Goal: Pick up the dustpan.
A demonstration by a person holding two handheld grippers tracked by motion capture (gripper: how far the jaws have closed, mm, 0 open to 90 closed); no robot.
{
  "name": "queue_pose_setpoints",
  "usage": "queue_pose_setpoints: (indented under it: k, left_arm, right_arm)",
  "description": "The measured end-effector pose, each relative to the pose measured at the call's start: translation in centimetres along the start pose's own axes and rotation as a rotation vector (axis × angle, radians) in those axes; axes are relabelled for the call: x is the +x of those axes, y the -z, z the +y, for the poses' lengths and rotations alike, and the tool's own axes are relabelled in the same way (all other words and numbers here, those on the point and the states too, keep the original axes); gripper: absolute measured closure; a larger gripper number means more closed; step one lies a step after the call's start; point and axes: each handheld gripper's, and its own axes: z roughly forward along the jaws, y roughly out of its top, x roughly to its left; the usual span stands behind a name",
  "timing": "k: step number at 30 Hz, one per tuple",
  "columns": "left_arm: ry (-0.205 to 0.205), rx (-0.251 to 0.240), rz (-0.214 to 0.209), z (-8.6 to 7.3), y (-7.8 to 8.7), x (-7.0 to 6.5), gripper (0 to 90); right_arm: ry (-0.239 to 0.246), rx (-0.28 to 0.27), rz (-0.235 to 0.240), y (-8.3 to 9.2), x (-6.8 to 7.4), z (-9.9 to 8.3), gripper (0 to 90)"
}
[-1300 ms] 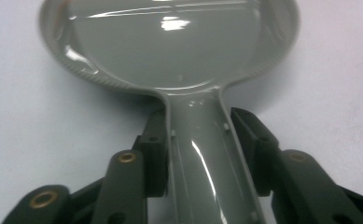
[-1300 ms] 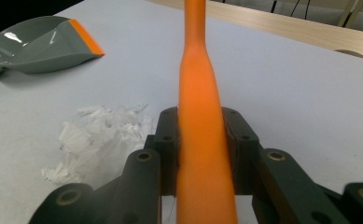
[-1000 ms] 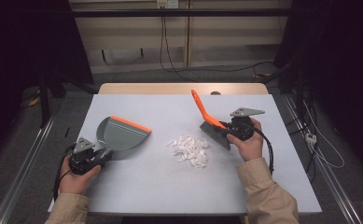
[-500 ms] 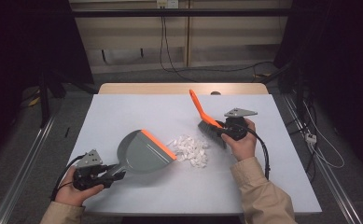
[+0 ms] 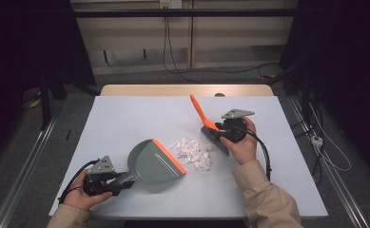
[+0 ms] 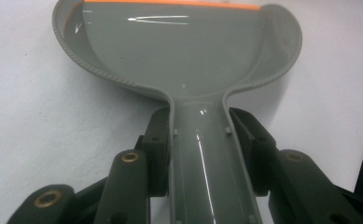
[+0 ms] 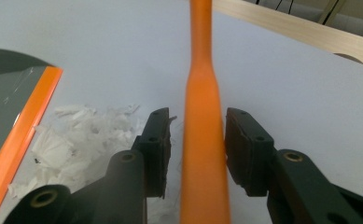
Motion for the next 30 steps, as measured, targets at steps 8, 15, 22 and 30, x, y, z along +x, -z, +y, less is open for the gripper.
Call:
queue_pose_setpoints:
  k: [8,15,22,30]
  left_arm:
    - [-0.049,0.047,0.027,0.4,-0.7,-0.3,56.5]
    - [-0.044,0.064,0.044,0.4,-1.1,-0.2,62.2]
    - [-0.057,0.058,0.002,0.6,-1.1,-0.2,62.7]
    - [-0.067,0.053,-0.021,1.1,-1.6,-0.8,62.7]
  right_arm:
    - [-0.034,0.070,-0.052,0.0,-0.2,-0.3,71.2]
    - [-0.084,0.065,-0.043,0.3,-0.1,-0.7,71.4]
    - [-0.072,0.042,-0.041,0.4,0.2,-0.9,71.5]
    - [-0.059,0.036,-0.056,0.4,0.9,-1.1,71.5]
